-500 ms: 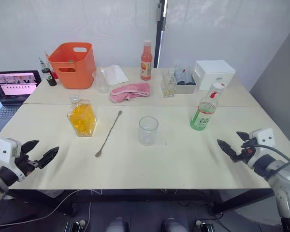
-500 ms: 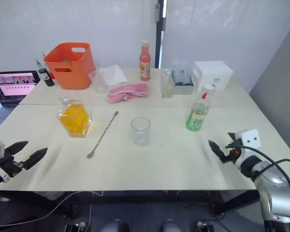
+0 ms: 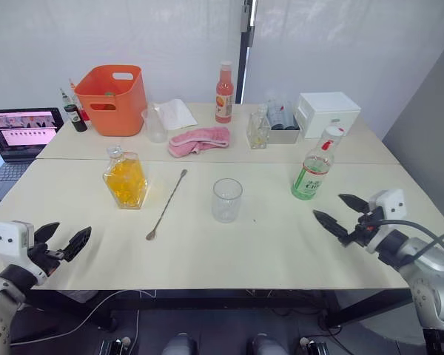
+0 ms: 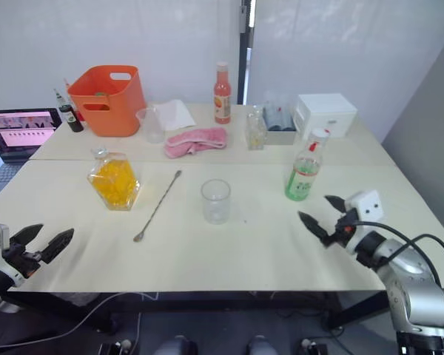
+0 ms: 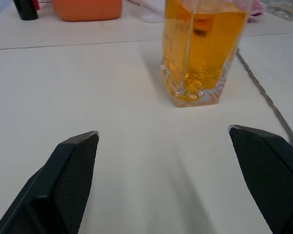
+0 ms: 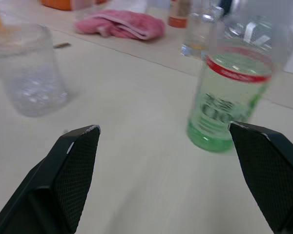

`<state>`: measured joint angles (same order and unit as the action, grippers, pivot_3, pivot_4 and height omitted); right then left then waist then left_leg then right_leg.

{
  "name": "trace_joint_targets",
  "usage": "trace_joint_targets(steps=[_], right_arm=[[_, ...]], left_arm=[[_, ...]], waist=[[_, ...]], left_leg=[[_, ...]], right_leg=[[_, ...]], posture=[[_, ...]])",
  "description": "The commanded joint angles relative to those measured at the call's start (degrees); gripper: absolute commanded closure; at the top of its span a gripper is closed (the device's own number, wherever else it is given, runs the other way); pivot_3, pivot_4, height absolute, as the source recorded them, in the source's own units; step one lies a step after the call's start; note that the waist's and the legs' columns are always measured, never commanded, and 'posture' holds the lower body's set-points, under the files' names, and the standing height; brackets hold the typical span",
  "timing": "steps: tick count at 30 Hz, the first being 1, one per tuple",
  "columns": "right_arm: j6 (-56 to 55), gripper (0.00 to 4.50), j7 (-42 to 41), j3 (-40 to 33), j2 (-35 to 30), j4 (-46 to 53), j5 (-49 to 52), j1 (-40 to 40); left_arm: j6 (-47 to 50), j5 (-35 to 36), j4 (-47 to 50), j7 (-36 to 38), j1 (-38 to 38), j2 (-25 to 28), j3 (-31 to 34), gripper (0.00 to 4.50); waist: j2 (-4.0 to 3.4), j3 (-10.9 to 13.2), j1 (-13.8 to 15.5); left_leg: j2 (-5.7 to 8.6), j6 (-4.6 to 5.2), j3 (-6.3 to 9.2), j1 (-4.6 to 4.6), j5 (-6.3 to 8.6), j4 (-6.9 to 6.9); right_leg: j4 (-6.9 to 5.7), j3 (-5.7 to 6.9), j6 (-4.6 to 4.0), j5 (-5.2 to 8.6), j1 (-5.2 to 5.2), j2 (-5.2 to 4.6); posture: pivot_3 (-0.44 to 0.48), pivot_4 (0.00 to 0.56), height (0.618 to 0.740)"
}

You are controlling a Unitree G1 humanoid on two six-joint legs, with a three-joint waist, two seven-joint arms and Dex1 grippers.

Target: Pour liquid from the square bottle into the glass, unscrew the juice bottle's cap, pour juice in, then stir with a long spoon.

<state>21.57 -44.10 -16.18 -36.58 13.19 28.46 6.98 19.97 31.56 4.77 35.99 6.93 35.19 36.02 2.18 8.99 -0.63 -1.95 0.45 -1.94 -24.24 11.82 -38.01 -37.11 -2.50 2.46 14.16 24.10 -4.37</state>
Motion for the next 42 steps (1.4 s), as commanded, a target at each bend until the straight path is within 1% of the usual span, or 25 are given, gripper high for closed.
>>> trace_joint_targets(steps=[1, 5, 8, 10, 14, 19, 22, 26, 30, 42], right_arm=[[4.05, 0.05, -6.67, 2.13, -3.45, 5.35, 5.77, 2.67], [7.87, 0.05, -14.32, 5.91, -7.49, 8.31, 10.58, 6.06], [9.34, 0.05, -17.25, 7.53, -9.21, 9.36, 12.06, 8.15], [9.97, 0.05, -18.92, 8.86, -9.89, 10.33, 12.79, 10.36], [10.39, 0.05, -19.60, 10.28, -9.95, 11.17, 12.95, 12.37], [11.19, 0.05, -18.77, 10.43, -9.09, 11.67, 12.99, 12.80], [11.34, 0.05, -17.57, 10.25, -8.44, 12.08, 12.60, 12.27], [11.10, 0.05, -16.20, 10.25, -8.00, 12.04, 11.75, 11.13], [10.93, 0.05, -15.17, 10.00, -7.66, 12.82, 11.78, 10.24], [11.44, 0.05, -12.20, 8.30, -7.73, 15.00, 13.05, 7.96]], left_arm=[[2.77, 0.57, 5.37, -6.73, -2.62, -2.15, -1.03, 0.00], [5.67, -0.84, 9.04, -11.55, -5.78, -3.64, -4.89, 0.00], [7.75, -0.38, 10.81, -13.73, -8.39, -3.66, -6.33, 0.00], [9.49, -2.29, 11.25, -16.06, -11.38, -3.04, -8.91, 0.00], [13.08, -5.44, 11.91, -19.71, -15.50, -2.89, -13.24, 0.00], [15.18, -6.18, 12.18, -21.27, -18.31, -3.19, -15.16, 0.00], [15.30, -10.07, 9.81, -22.59, -21.19, -2.01, -17.86, 0.00], [14.79, -11.74, 5.77, -23.51, -26.34, -3.52, -19.77, 0.00], [13.35, -14.10, 0.69, -23.10, -29.91, -4.16, -22.10, 0.00], [10.72, -17.05, -11.47, -22.98, -39.15, -8.36, -24.60, 0.00]], waist=[[0.00, 0.00, 0.09], [0.03, -0.01, 0.25], [0.05, -0.01, 0.21], [0.05, -0.01, 0.22], [0.06, -0.02, 0.39], [0.07, -0.02, 0.48], [0.07, -0.02, 0.54], [0.07, -0.01, 0.91], [0.07, -0.01, 1.16], [0.09, 0.00, 1.38]], left_leg=[[0.00, 0.00, 0.01, 0.00, 0.00, 0.00], [0.02, 0.00, 0.07, -0.01, 0.00, -0.02], [0.02, 0.00, 0.08, -0.01, 0.00, -0.02], [0.03, 0.00, 0.08, -0.01, 0.00, -0.02], [0.12, -0.01, 0.09, -0.01, -0.01, -0.03], [0.10, -0.01, 0.12, -0.08, 0.00, -0.03], [0.11, -0.01, 0.12, -0.06, -0.01, -0.03], [0.18, -0.01, 0.11, -0.08, -0.01, -0.04], [0.19, -0.01, 0.11, -0.08, -0.01, -0.04], [0.23, -0.01, 0.13, -0.11, -0.02, -0.07]], right_leg=[[0.00, 0.00, 0.00, 0.00, 0.00, 0.00], [0.00, 0.02, 0.01, -0.01, -0.04, 0.00], [0.01, 0.03, 0.01, -0.01, -0.03, 0.02], [0.01, 0.02, 0.01, -0.01, -0.03, 0.02], [0.01, 0.03, 0.02, -0.01, -0.04, 0.05], [0.01, 0.03, 0.02, -0.01, 0.02, 0.05], [0.00, 0.03, 0.02, -0.01, 0.01, 0.05], [0.01, 0.04, 0.02, -0.02, 0.00, 0.05], [0.01, 0.03, 0.03, -0.02, 0.01, 0.04], [0.00, 0.06, 0.05, -0.03, -0.01, 0.03]], posture=[[0.000, 0.150, 0.715], [0.000, 0.150, 0.715], [0.000, 0.150, 0.715], [0.000, 0.150, 0.715], [0.000, 0.150, 0.715], [0.000, 0.150, 0.715], [0.000, 0.150, 0.715], [0.000, 0.150, 0.715], [0.000, 0.150, 0.715], [0.000, 0.150, 0.715]])
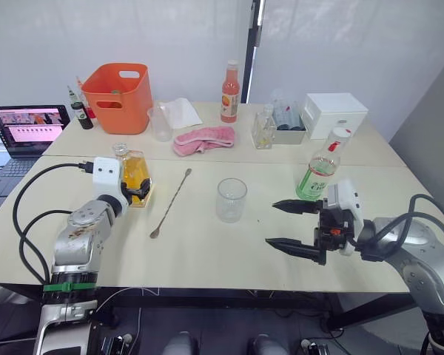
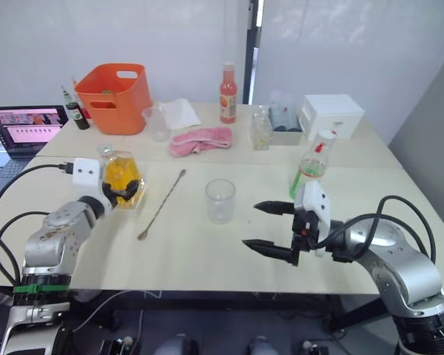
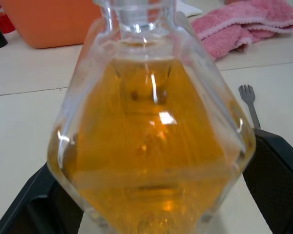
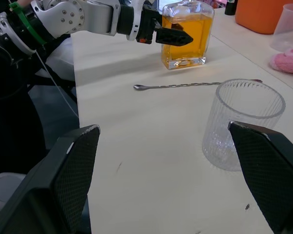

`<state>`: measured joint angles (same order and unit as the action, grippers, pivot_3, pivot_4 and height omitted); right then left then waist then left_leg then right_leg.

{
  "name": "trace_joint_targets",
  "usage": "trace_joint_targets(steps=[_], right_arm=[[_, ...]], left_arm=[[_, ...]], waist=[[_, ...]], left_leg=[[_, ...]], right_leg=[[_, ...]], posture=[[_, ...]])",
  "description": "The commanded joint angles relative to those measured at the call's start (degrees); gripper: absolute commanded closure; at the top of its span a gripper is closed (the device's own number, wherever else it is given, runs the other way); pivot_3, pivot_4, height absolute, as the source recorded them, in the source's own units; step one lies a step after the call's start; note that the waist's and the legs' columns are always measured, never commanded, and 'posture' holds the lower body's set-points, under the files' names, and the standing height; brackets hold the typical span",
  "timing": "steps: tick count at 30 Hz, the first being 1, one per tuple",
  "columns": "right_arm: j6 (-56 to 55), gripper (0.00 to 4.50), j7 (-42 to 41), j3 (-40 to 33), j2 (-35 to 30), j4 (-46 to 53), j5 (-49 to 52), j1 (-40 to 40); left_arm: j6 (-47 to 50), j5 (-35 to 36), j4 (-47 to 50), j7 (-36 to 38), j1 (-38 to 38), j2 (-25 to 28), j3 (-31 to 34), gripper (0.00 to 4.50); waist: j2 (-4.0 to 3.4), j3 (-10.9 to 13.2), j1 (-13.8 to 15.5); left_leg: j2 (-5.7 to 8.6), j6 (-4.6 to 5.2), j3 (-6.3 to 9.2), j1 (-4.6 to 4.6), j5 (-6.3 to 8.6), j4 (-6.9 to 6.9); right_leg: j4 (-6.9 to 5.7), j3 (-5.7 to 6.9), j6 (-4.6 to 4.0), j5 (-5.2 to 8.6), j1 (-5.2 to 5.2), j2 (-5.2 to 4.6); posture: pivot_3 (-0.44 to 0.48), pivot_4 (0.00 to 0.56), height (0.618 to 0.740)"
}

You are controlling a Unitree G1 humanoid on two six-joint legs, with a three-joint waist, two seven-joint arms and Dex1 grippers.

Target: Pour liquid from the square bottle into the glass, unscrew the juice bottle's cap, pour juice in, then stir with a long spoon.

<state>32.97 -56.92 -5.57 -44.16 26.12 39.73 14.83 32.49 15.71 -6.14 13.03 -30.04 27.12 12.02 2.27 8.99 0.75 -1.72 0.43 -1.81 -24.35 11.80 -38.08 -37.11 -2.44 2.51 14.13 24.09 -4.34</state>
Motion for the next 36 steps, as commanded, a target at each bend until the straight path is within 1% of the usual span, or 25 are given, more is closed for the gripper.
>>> trace_joint_targets(steps=[1, 4, 6, 7, 10, 13, 16, 19, 22, 24, 27, 29, 31, 33, 36], right_arm=[[0.07, 0.05, 0.82, -2.39, -0.14, 2.14, 1.84, -0.01], [0.01, 0.00, 1.60, -2.73, -0.02, 2.52, 2.01, -0.48], [-0.16, 0.00, 2.12, -2.82, 0.17, 2.48, 2.16, -0.55], [-0.30, 0.00, 2.37, -2.75, 0.25, 2.34, 2.09, -0.48], [-0.67, 0.00, 3.80, -2.73, 0.78, 2.14, 1.77, 0.09], [-0.35, 0.00, 4.46, -3.02, 0.89, 2.34, 2.29, 0.68], [-0.02, 0.00, 4.97, -3.48, 0.62, 2.62, 2.66, 0.47], [0.51, 0.00, 5.51, -3.61, 0.29, 2.74, 2.88, 0.44], [0.85, 0.00, 6.05, -3.50, 0.52, 2.36, 3.22, 1.58], [0.91, 0.00, 6.12, -3.36, 0.63, 2.16, 3.13, 1.86], [0.67, 0.00, 6.08, -2.84, 1.00, 1.72, 2.59, 1.97], [0.41, 0.00, 5.95, -2.29, 1.25, 1.06, 2.05, 2.25], [0.44, 0.00, 5.61, -1.83, 1.36, 0.25, 1.78, 2.77], [0.55, 0.00, 5.26, -1.69, 1.28, -0.33, 1.78, 3.22], [0.42, 0.00, 4.46, -1.61, 0.84, -1.42, 1.71, 3.76]], left_arm=[[-2.07, -1.57, -1.24, -0.06, -2.62, -0.38, -0.71, 0.00], [-3.37, -2.41, -4.43, -1.09, -4.38, -0.89, 0.07, 0.78], [-4.60, -3.43, -6.98, -1.33, -5.38, -0.86, -0.07, 1.49], [-5.07, -3.43, -8.07, -1.44, -5.84, -1.05, 0.18, 1.71], [-7.41, -2.20, -10.62, 1.04, -6.78, -1.37, 0.87, 1.71], [-9.61, -2.46, -12.58, 3.02, -7.33, 0.05, 1.43, 1.71], [-12.46, -2.17, -13.96, 7.26, -8.11, 2.98, 1.93, 1.71], [-14.46, -1.03, -13.11, 13.88, -7.99, 7.20, 2.29, 1.71], [-15.84, 2.35, -10.31, 23.25, -6.87, 11.00, 3.15, 1.71], [-16.05, 3.32, -9.91, 26.07, -6.54, 12.24, 3.41, 1.71], [-17.22, 6.20, -9.54, 32.41, -5.84, 13.88, 4.45, 1.71], [-16.19, 10.08, -8.60, 37.21, -6.16, 14.58, 5.78, 1.71], [-13.31, 14.73, -5.46, 45.55, -5.61, 16.62, 5.62, 1.71], [-10.57, 17.21, -3.15, 51.26, -4.82, 18.43, 4.54, 1.71], [-6.40, 19.20, 0.95, 57.48, -3.64, 20.30, 1.40, 1.71]], waist=[[0.00, 0.00, 0.00], [0.00, 0.00, 0.04], [0.00, 0.00, 0.10], [0.00, 0.00, 0.15], [0.00, 0.00, 0.23], [0.00, 0.00, 0.23], [0.00, 0.00, 0.07], [0.14, 0.08, -0.22], [0.30, 0.18, -0.59], [0.34, 0.20, -0.55], [0.41, 0.24, -0.25], [0.45, 0.26, -0.17], [0.52, 0.30, -0.20], [0.54, 0.31, -0.20], [0.53, 0.31, -0.20]], left_leg=[[0.00, 0.00, 0.01, -0.01, 0.00, -0.01], [0.00, 0.00, 0.03, -0.01, 0.00, -0.01], [0.01, 0.00, 0.04, -0.02, 0.00, -0.01], [0.02, 0.00, 0.05, -0.02, 0.00, -0.02], [0.01, 0.00, 0.07, -0.01, -0.01, -0.11], [0.01, -0.02, 0.08, 0.00, -0.02, -0.14], [0.00, -0.02, 0.08, -0.01, -0.02, -0.15], [-0.06, -0.02, 0.07, -0.08, -0.02, -0.14], [-0.13, -0.02, 0.10, -0.32, -0.02, -0.14], [-0.10, 0.00, 0.11, -0.41, 0.00, -0.14], [-0.10, 0.03, 0.17, -0.51, 0.01, -0.15], [-0.10, 0.03, 0.18, -0.51, 0.01, -0.17], [-0.11, 0.03, 0.21, -0.54, 0.01, -0.22], [-0.12, 0.03, 0.24, -0.63, 0.01, -0.26], [-0.12, 0.03, 0.26, -0.64, 0.01, -0.27]], right_leg=[[0.00, 0.00, 0.00, 0.00, 0.00, 0.00], [0.00, 0.02, 0.00, 0.00, 0.01, 0.01], [0.00, 0.02, 0.01, 0.00, 0.00, 0.00], [0.00, 0.03, 0.01, -0.01, -0.02, -0.01], [-0.04, 0.07, 0.01, -0.01, -0.05, 0.00], [-0.08, 0.07, 0.01, -0.01, -0.06, 0.02], [-0.08, 0.07, 0.01, -0.01, -0.05, 0.03], [-0.08, 0.07, 0.00, -0.01, 0.05, 0.09], [-0.05, 0.10, -0.02, -0.03, 0.26, 0.16], [-0.01, 0.13, -0.02, -0.03, 0.30, 0.10], [0.01, 0.22, -0.01, -0.03, 0.30, 0.03], [0.03, 0.24, -0.01, -0.03, 0.29, 0.02], [0.04, 0.29, -0.01, -0.03, 0.30, 0.05], [0.03, 0.33, -0.01, -0.03, 0.33, 0.05], [0.04, 0.34, -0.01, -0.03, 0.32, 0.04]], posture=[[0.000, 0.150, 0.715], [0.000, 0.150, 0.715], [0.000, 0.150, 0.715], [0.000, 0.150, 0.715], [0.000, 0.150, 0.715], [0.000, 0.150, 0.715], [0.000, 0.150, 0.715], [0.000, 0.150, 0.715], [0.000, 0.150, 0.715], [0.000, 0.150, 0.715], [0.000, 0.150, 0.715], [0.000, 0.150, 0.715], [0.000, 0.150, 0.715], [0.000, 0.150, 0.715], [0.000, 0.150, 0.715]])
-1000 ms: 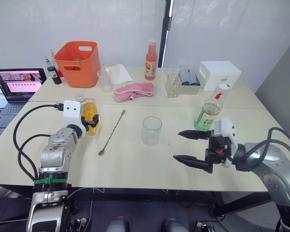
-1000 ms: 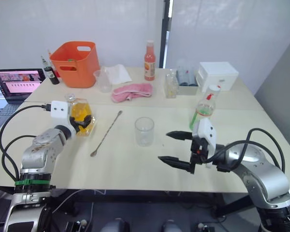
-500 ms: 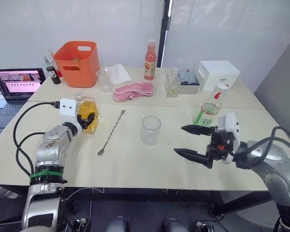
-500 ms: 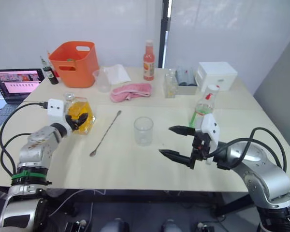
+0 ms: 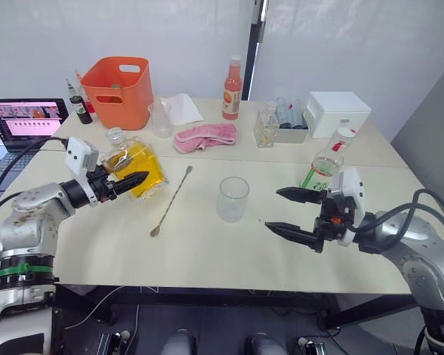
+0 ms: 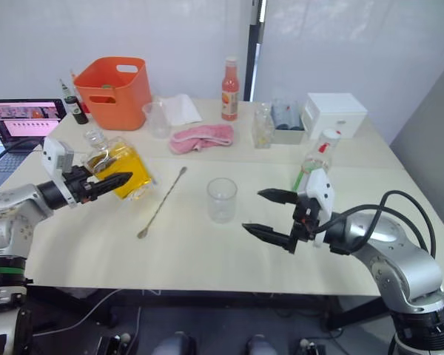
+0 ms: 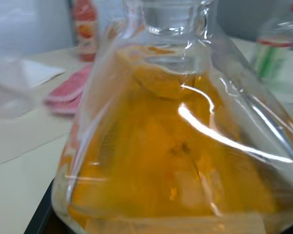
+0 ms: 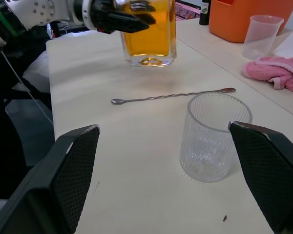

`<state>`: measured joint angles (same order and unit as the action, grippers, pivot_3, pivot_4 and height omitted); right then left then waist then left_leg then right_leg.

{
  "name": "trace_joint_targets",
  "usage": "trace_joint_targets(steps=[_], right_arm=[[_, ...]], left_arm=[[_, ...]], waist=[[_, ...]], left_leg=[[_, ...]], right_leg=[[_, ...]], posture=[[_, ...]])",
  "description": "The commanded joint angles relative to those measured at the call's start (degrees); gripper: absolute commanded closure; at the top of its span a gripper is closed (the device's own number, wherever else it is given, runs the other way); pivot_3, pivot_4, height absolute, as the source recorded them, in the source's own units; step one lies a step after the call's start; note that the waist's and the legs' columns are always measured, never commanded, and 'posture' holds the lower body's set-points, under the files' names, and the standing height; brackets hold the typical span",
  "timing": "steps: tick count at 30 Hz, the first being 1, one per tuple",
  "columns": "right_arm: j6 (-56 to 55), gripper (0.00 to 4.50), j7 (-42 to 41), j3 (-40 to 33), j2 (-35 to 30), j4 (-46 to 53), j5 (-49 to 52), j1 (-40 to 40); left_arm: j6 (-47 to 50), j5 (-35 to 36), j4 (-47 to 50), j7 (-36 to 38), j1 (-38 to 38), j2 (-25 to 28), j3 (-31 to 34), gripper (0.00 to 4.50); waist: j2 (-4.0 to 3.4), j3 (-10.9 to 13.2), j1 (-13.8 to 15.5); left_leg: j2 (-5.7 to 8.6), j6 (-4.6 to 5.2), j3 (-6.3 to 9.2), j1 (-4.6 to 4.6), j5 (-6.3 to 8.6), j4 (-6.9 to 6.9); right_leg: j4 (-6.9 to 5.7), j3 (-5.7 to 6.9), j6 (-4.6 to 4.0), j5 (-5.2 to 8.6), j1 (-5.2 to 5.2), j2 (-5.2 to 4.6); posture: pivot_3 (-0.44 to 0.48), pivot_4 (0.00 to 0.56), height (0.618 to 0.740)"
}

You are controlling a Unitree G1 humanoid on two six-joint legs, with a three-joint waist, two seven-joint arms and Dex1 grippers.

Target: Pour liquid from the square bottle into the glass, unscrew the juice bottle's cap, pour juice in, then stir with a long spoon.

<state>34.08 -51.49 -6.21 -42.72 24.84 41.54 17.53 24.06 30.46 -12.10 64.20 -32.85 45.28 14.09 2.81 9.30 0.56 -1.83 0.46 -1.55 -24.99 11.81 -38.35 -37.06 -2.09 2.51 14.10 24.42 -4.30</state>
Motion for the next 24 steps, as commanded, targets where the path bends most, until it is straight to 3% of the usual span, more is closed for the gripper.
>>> trace_joint_targets(steps=[1, 5, 9, 18, 24], right_arm=[[-0.75, 0.00, -1.22, -0.98, -0.70, -0.42, -0.14, 1.16], [-0.93, 0.00, -2.80, -1.47, -1.52, -2.11, -0.42, 1.46], [-0.82, 0.00, -3.51, -1.22, -1.75, -2.93, -0.57, 1.85], [0.62, 0.00, -3.36, -1.27, -2.11, -2.96, -0.43, 2.86], [1.30, 0.00, -2.76, -1.30, -2.19, -2.13, -0.03, 2.78]], left_arm=[[2.93, 4.76, 7.95, 7.45, -0.55, 2.45, -1.44, 1.71], [5.36, 6.23, 14.79, 11.34, 1.26, 1.14, -6.21, 1.71], [1.20, 2.28, 17.27, 12.67, 1.63, -2.08, -12.58, 1.71], [-8.02, -6.44, 12.82, 12.96, 0.87, -7.97, -21.28, 1.71], [-15.05, -10.89, 8.37, 11.06, -1.01, -12.97, -23.15, 1.71]], waist=[[-0.01, 0.00, -0.02], [-0.02, 0.00, -0.07], [-0.02, 0.01, -0.03], [-0.05, 0.01, -0.05], [-0.06, 0.01, 0.20]], left_leg=[[0.02, 0.00, -0.01, 0.02, 0.00, 0.00], [0.02, 0.00, -0.03, 0.10, 0.00, -0.05], [0.00, 0.00, -0.03, 0.09, 0.00, -0.07], [-0.02, 0.02, -0.02, 0.05, 0.01, -0.24], [0.01, 0.07, 0.00, -0.02, 0.04, -0.39]], right_leg=[[-0.01, -0.01, 0.00, 0.00, -0.01, 0.02], [-0.02, -0.04, 0.00, 0.01, -0.07, 0.04], [-0.03, -0.05, 0.00, 0.01, -0.05, 0.10], [-0.09, -0.07, 0.00, 0.01, -0.06, 0.15], [-0.09, -0.05, 0.01, 0.00, -0.07, 0.11]], posture=[[0.000, 0.150, 0.715], [0.000, 0.150, 0.715], [0.000, 0.150, 0.715], [0.000, 0.150, 0.715], [0.000, 0.150, 0.715]])
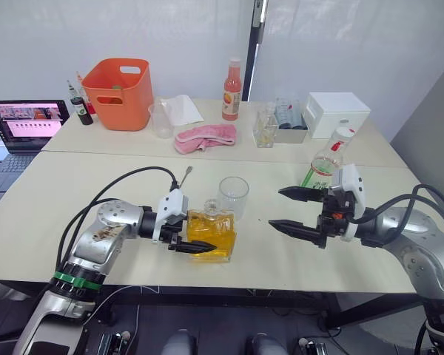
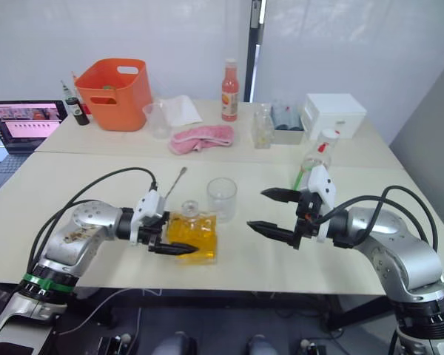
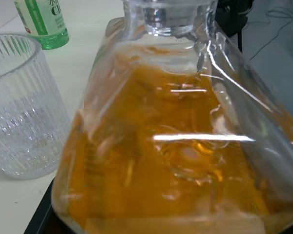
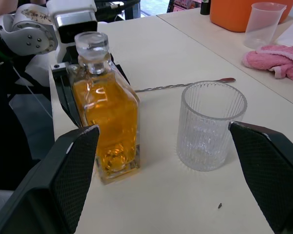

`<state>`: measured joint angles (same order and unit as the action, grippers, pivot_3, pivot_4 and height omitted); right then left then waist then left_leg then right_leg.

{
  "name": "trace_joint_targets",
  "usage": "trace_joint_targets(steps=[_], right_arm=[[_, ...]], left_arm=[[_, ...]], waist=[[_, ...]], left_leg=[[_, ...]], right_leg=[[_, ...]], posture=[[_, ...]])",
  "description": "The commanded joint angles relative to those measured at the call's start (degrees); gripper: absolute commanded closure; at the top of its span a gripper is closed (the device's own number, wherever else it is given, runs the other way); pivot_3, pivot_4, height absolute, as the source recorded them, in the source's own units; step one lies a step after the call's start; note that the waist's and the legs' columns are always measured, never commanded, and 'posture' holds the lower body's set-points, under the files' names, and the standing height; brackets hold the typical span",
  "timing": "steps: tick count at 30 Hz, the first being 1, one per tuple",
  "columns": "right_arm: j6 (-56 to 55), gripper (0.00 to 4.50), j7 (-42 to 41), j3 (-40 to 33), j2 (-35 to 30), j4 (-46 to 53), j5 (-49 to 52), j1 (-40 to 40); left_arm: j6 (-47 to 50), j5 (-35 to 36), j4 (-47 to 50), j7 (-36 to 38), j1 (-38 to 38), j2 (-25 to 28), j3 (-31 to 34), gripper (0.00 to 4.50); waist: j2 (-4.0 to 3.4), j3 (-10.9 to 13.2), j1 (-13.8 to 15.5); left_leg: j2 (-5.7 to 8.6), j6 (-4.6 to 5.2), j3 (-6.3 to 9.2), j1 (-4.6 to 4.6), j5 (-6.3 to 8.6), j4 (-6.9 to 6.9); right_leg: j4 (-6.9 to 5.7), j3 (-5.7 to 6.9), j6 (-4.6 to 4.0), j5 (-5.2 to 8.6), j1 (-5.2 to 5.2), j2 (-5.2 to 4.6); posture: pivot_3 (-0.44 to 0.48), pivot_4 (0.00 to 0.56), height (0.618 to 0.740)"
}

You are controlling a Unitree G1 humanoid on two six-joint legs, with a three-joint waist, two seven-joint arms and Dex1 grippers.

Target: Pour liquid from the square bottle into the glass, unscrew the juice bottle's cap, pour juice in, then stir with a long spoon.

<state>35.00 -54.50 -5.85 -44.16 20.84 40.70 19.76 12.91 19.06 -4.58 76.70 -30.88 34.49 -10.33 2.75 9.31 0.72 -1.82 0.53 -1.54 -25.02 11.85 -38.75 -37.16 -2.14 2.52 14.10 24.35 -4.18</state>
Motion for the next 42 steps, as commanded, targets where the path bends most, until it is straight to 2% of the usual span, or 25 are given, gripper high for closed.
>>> trace_joint_targets(steps=[1, 8, 17, 19, 21, 29, 42], right_arm=[[0.52, 0.00, 0.32, -1.65, -0.73, 1.99, 0.86, 0.56], [1.08, 0.00, 0.58, -1.56, -0.59, 2.15, 1.01, 0.82], [2.64, 0.00, 0.84, -1.53, -0.38, 2.52, 2.12, 1.05], [2.34, 0.00, 0.97, -1.43, -0.29, 2.24, 1.71, 1.19], [2.18, 0.00, 1.09, -1.35, -0.19, 2.04, 1.50, 1.27], [2.04, 0.00, 1.61, -1.17, 0.28, 2.17, 1.42, 0.95], [3.25, 0.00, 3.66, 0.33, 1.06, 3.66, 1.81, 3.26]], left_arm=[[-4.60, 0.16, 0.13, -2.06, -3.07, -3.17, 1.27, 1.71], [-8.62, -1.13, -3.54, -3.01, -1.51, -6.42, 1.36, 1.71], [-8.08, -0.64, -4.86, -3.30, -1.28, -6.99, 2.17, 1.71], [-5.87, 0.45, -3.86, -2.93, -1.43, -6.57, 2.46, 0.67], [-3.93, 0.89, -2.50, -3.11, -1.59, -5.76, 2.60, 0.02], [2.00, 2.60, 1.51, -4.23, -2.05, -4.93, 2.84, 0.02], [0.83, 1.63, 0.11, -6.44, -2.47, -7.31, 2.33, 0.02]], waist=[[0.00, 0.00, 0.06], [-0.15, -0.04, 0.06], [-0.17, -0.04, 0.14], [-0.17, -0.04, 0.09], [-0.17, -0.04, -0.04], [-0.18, -0.05, -0.07], [-0.18, -0.05, -0.13]], left_leg=[[0.01, 0.00, 0.00, -0.01, 0.00, -0.02], [0.02, 0.03, 0.01, -0.01, 0.02, -0.06], [0.07, 0.05, 0.04, -0.01, 0.03, -0.14], [0.07, 0.05, 0.04, 0.00, 0.03, -0.14], [0.05, 0.05, 0.05, 0.00, 0.03, -0.14], [0.03, 0.05, 0.04, 0.02, 0.03, -0.13], [0.02, 0.05, 0.04, 0.03, 0.03, -0.12]], right_leg=[[-0.01, 0.00, 0.01, 0.00, 0.00, -0.01], [-0.03, -0.01, 0.03, -0.02, -0.01, -0.02], [-0.02, 0.00, 0.10, -0.06, -0.08, -0.07], [-0.02, 0.00, 0.10, -0.06, -0.08, -0.06], [-0.02, 0.00, 0.10, -0.06, -0.08, -0.05], [-0.02, -0.02, 0.10, -0.06, -0.08, -0.03], [-0.02, -0.02, 0.10, -0.06, -0.07, -0.01]], posture=[[0.000, 0.150, 0.715], [0.000, 0.150, 0.715], [0.000, 0.150, 0.715], [0.000, 0.150, 0.715], [0.000, 0.150, 0.715], [0.000, 0.150, 0.715], [0.000, 0.150, 0.715]])
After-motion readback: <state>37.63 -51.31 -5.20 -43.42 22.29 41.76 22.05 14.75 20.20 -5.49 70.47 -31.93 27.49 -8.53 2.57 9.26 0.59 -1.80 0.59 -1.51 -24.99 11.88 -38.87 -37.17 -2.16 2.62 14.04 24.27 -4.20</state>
